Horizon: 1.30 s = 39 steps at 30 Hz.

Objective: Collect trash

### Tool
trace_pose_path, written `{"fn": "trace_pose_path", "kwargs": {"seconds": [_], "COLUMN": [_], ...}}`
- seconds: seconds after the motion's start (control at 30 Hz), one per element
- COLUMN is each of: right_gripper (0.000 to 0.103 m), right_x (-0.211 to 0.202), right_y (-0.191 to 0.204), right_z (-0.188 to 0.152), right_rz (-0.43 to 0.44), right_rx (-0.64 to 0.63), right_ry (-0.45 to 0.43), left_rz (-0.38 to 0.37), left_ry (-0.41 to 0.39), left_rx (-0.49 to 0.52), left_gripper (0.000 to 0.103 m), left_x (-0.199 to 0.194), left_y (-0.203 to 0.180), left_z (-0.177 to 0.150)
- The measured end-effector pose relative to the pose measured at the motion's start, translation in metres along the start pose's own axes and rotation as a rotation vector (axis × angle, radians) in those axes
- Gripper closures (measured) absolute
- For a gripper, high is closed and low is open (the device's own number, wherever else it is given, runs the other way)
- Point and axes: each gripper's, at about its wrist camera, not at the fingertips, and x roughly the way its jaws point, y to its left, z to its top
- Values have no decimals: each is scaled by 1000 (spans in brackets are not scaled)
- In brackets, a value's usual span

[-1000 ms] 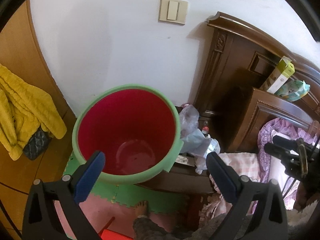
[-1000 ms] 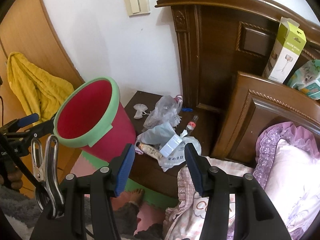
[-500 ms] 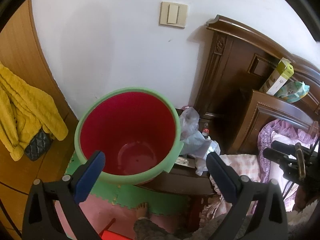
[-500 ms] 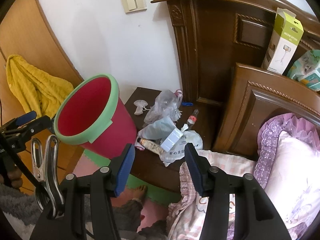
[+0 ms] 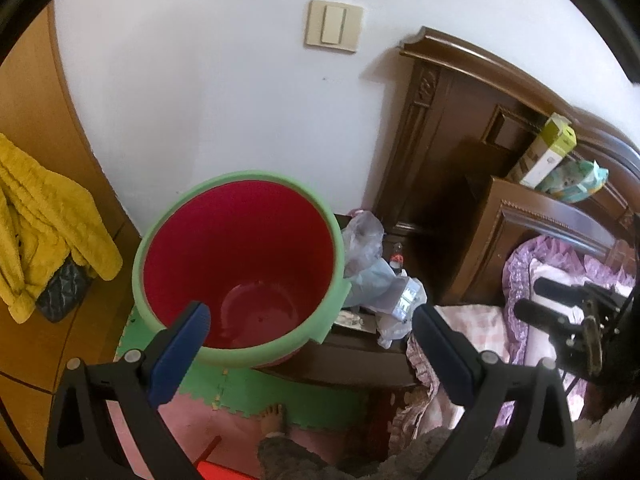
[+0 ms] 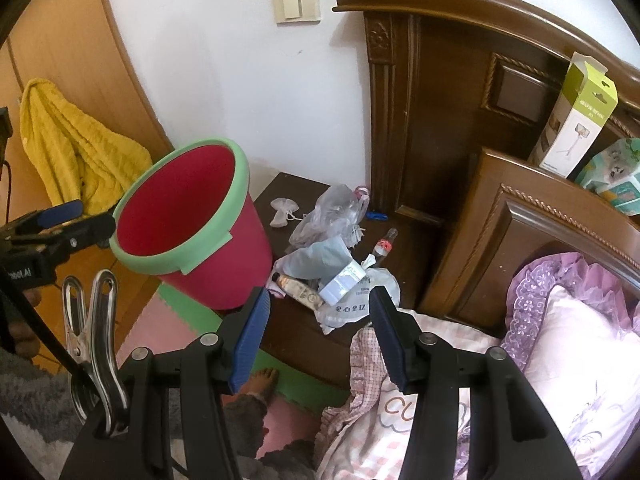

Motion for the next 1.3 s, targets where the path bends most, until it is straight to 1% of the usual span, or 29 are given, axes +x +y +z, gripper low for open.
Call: {"fn": "trace_pose_path", "kwargs": {"seconds": [0.1, 0.27, 0.43, 0.7, 0.83, 0.9, 1.0, 1.1, 1.17, 1.2, 1.23, 1.3], "right_gripper": [50, 50, 50, 50, 50, 50, 50, 50, 50, 50, 50, 50], "right_x": [1, 4, 5, 3, 4, 5, 9, 11, 16, 18, 21, 23], "right_y": [2, 1, -1, -8, -9, -10, -14, -18, -21, -22, -21, -19], "right_z": [-1, -1, 0, 2, 0, -1, -4, -8, -11, -11, -13, -17], "right_rz": [1, 4, 5, 6, 16, 21, 29, 37, 38, 37, 34, 27], "right_rx": [2, 13, 17, 22, 24, 37, 67, 98, 115, 115, 106, 75], "right_ry": [2, 9, 10, -3, -3, -1, 7, 9, 12, 15, 20, 19], "left_rz": [-16, -21, -47, -42, -42, -14, 2, 15, 43, 52, 55, 57], "left_ry": [0, -3, 10, 6, 32, 70, 103, 141, 175, 196, 210, 237], "left_rx": [0, -13, -46, -39, -41, -32, -8, 18, 53, 66, 70, 81], "left_gripper": [0, 0, 0, 0, 0, 1, 12, 15, 22, 31, 36, 40], "left_x": [0, 0, 4, 4, 7, 13, 18, 25, 29, 30, 32, 36], "left_y": [1, 4, 9, 4, 4, 4, 1, -3, -7, -9, -11, -15], "left_z": [-1, -1, -1, 0, -1, -2, -5, -7, -8, -9, -10, -12]}}
